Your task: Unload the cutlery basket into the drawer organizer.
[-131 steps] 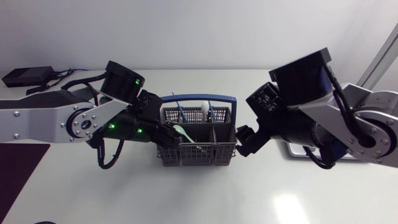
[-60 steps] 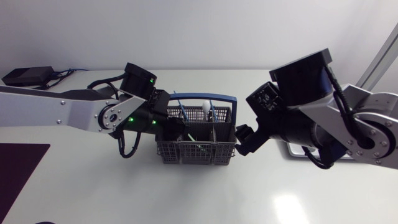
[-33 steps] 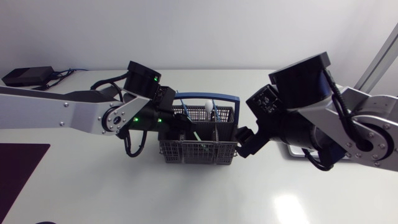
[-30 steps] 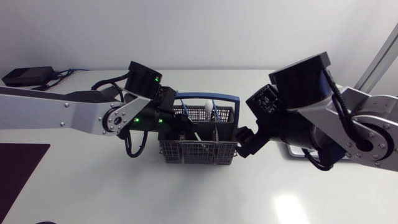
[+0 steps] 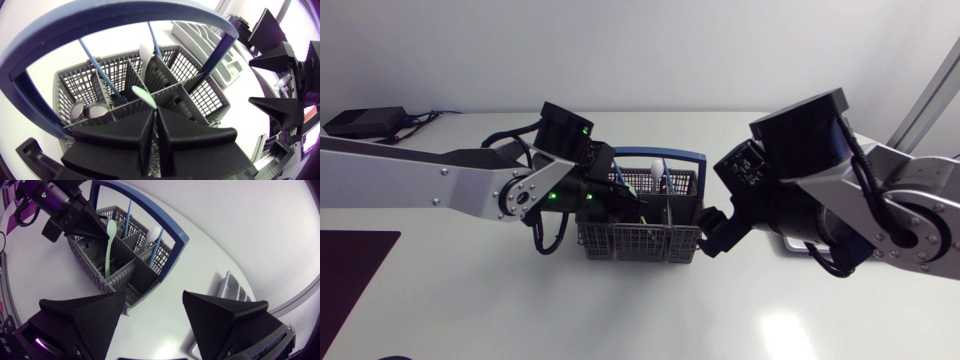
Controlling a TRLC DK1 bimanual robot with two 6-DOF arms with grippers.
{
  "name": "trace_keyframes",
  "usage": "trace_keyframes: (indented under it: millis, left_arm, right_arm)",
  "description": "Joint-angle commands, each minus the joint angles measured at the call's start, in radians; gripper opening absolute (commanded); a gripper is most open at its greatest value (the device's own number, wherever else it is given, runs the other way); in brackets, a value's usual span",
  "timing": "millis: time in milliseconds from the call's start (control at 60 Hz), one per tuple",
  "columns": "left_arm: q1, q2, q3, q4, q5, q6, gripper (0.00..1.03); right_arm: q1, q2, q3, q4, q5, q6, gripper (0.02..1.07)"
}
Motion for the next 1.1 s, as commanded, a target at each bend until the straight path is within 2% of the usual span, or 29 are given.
trace_keyframes:
  millis: [0,367,433,583,850,1083]
  left_arm:
    - [-0.010,0.025,0.019,0.002,-0.015,0.011,0.04]
    - [-0.004,-0.015,-0.001,0.002,-0.024,0.014,0.04]
    - [-0.003,-0.014,0.006,0.001,-0.024,0.009,0.15]
    - [-0.004,-0.017,0.015,-0.018,-0.024,0.008,0.24]
    - [-0.001,-0.040,0.017,-0.029,-0.024,0.003,0.30]
    - [-0.027,-0.003,0.040,-0.029,-0.111,-0.006,0.31]
  right_arm:
    - [0.013,0.002,-0.025,0.014,-0.002,0.005,0.85]
    - [0.022,0.000,-0.028,0.014,-0.002,0.002,0.85]
    - [0.022,0.002,-0.028,0.014,-0.002,0.002,0.85]
    - [0.024,0.006,-0.030,0.015,-0.002,0.001,0.85]
    - [0.028,0.023,-0.024,0.017,-0.002,0.001,0.85]
    - [0.030,0.026,-0.033,0.026,-0.002,0.001,0.85]
